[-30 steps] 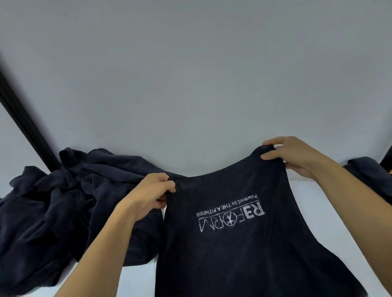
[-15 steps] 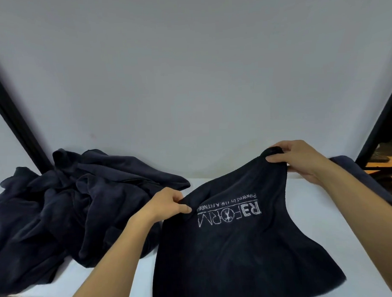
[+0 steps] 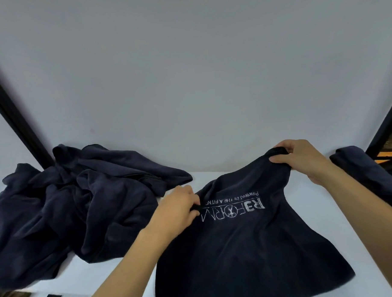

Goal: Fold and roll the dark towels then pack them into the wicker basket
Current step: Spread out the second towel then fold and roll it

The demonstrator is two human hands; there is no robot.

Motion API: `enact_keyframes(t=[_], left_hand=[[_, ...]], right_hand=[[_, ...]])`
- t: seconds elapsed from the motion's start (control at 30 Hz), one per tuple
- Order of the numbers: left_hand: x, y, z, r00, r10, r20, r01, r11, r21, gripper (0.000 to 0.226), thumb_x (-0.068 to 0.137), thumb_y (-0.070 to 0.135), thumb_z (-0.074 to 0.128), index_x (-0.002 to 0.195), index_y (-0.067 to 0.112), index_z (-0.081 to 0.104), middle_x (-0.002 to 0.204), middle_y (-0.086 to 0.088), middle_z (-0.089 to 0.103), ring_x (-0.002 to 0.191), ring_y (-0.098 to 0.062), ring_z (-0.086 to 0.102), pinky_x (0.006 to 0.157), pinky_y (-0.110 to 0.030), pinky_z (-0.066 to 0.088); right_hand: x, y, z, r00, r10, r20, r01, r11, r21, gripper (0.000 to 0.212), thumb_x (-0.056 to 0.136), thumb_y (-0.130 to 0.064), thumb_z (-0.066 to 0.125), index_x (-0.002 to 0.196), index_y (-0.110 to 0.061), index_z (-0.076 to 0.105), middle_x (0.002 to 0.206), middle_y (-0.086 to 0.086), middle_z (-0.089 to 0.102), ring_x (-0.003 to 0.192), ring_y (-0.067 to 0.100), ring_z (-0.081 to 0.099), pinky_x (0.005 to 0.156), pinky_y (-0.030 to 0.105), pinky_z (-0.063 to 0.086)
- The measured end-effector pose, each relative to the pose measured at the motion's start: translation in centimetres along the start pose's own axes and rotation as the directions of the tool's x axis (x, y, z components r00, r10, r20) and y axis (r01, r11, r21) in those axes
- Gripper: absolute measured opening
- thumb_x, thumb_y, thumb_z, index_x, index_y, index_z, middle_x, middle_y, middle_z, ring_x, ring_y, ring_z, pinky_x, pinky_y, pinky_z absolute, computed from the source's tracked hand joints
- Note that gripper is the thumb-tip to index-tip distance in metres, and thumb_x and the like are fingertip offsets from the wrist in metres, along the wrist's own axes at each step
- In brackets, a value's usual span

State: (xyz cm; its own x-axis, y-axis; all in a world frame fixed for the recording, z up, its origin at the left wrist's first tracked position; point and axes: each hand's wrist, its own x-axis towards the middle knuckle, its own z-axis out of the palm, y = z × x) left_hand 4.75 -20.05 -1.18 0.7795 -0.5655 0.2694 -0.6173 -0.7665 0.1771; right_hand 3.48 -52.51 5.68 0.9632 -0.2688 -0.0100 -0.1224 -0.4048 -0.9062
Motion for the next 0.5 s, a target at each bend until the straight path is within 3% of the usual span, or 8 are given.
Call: enact_keyframes(t=[0.1, 0.2, 0.27, 0.33, 0.37, 0.43, 0.5], left_hand=[[-2.2, 1.0, 1.7, 0.982, 0.136, -0.129, -0.130, 0.990, 0.051, 0.012, 0.074, 0.026, 0.081, 0.084, 0.025, 0.074, 0.082, 0.010, 0.061, 0.078, -0.015, 0.058, 0.055, -0.023, 0.045], [-3.9, 1.9, 3.1, 0.958, 0.203, -0.201, -0.196, 0.979, 0.056, 0.005, 0.075, 0.028, 0.073, 0.077, 0.025, 0.075, 0.073, 0.013, 0.065, 0.065, -0.012, 0.057, 0.055, -0.023, 0.052], [-4.9, 2.5, 3.3, 0.964, 0.184, -0.191, -0.182, 0.983, 0.026, 0.019, 0.083, 0.035, 0.060, 0.078, 0.026, 0.076, 0.075, 0.015, 0.068, 0.065, -0.011, 0.059, 0.059, -0.024, 0.054], [-5.1, 2.8, 2.3, 0.969, 0.071, -0.235, -0.096, 0.991, -0.097, 0.028, 0.088, 0.040, 0.052, 0.079, 0.027, 0.075, 0.076, 0.015, 0.070, 0.065, -0.009, 0.062, 0.062, -0.024, 0.054], [-4.9, 2.7, 1.5, 0.958, -0.058, -0.281, -0.004, 0.976, -0.216, 0.027, 0.089, 0.039, 0.053, 0.080, 0.026, 0.074, 0.076, 0.014, 0.071, 0.066, -0.008, 0.063, 0.064, -0.024, 0.053], [-3.4, 1.6, 0.1, 0.873, -0.384, -0.301, 0.233, 0.870, -0.435, 0.019, 0.090, 0.028, 0.058, 0.080, 0.021, 0.072, 0.076, 0.010, 0.072, 0.068, -0.010, 0.065, 0.069, -0.028, 0.051], [-1.0, -0.6, -0.4, 0.787, -0.593, -0.169, 0.460, 0.748, -0.479, 0.018, 0.090, 0.019, 0.055, 0.079, 0.014, 0.069, 0.075, 0.000, 0.070, 0.074, -0.021, 0.066, 0.071, -0.037, 0.051]], right_hand=[[-0.1, 0.1, 0.4, 1.000, -0.026, -0.010, 0.026, 0.999, -0.024, 0.014, 0.084, -0.004, 0.070, 0.096, -0.011, 0.070, 0.091, 0.004, 0.070, 0.079, 0.015, 0.065, 0.067, 0.022, 0.048], [-0.2, 0.2, 0.8, 0.999, -0.035, -0.012, 0.034, 0.999, -0.041, 0.014, 0.083, -0.004, 0.070, 0.095, -0.012, 0.070, 0.089, 0.002, 0.070, 0.079, 0.014, 0.065, 0.067, 0.022, 0.048], [-0.2, 0.3, 0.9, 0.999, -0.038, -0.009, 0.038, 0.998, -0.049, 0.014, 0.083, -0.004, 0.070, 0.095, -0.012, 0.070, 0.088, 0.001, 0.070, 0.079, 0.014, 0.065, 0.067, 0.022, 0.048], [-0.2, 0.3, 1.1, 0.999, -0.044, -0.014, 0.043, 0.997, -0.057, 0.014, 0.083, -0.004, 0.070, 0.095, -0.013, 0.070, 0.088, 0.001, 0.069, 0.080, 0.015, 0.064, 0.067, 0.023, 0.048], [-0.2, 0.4, 1.1, 0.999, -0.047, -0.016, 0.046, 0.997, -0.064, 0.014, 0.083, -0.005, 0.070, 0.094, -0.013, 0.069, 0.087, 0.000, 0.068, 0.080, 0.015, 0.064, 0.067, 0.023, 0.047], [-0.3, 0.4, 1.3, 0.999, -0.045, -0.017, 0.044, 0.996, -0.073, 0.014, 0.083, -0.005, 0.071, 0.093, -0.014, 0.069, 0.086, 0.000, 0.068, 0.079, 0.014, 0.063, 0.066, 0.023, 0.046], [-0.3, 0.5, 1.5, 0.999, -0.036, -0.015, 0.035, 0.997, -0.074, 0.014, 0.082, -0.005, 0.071, 0.093, -0.014, 0.069, 0.086, 0.000, 0.068, 0.078, 0.014, 0.063, 0.065, 0.023, 0.046]])
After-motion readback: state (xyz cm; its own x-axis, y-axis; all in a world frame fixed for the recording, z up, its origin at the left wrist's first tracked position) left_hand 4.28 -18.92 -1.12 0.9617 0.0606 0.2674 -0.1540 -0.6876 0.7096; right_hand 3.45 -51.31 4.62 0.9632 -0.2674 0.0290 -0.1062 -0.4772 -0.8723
